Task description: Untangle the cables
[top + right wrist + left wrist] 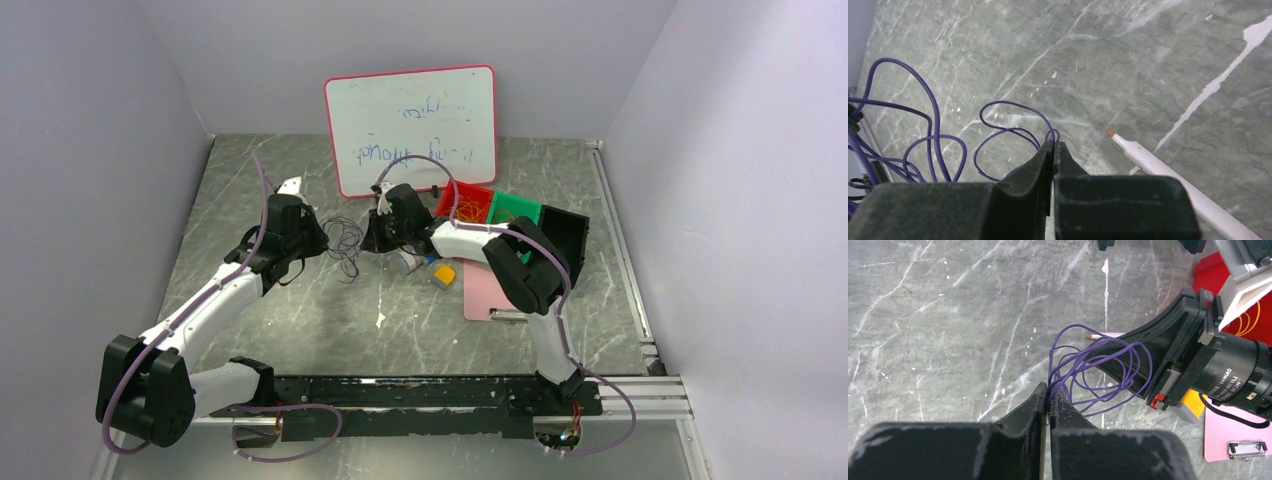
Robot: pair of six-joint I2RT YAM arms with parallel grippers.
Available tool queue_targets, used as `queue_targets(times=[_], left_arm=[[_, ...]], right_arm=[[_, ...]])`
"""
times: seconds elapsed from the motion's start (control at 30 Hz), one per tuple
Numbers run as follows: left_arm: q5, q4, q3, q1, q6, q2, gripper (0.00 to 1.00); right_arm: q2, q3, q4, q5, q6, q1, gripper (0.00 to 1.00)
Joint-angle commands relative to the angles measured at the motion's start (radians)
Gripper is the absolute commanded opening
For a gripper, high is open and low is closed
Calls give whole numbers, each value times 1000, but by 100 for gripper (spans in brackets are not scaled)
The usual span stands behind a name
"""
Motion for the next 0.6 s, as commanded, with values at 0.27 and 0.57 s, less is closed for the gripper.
queue_targets(times=[0.27,0.57], left_arm=[[-58,-6,9,8,-5,-8,7],[-156,-61,31,10,-29,-8,7]], right_arm=[[-189,-90,0,215,-80,-15,0],[-317,-175,-12,262,-87,-113,0]])
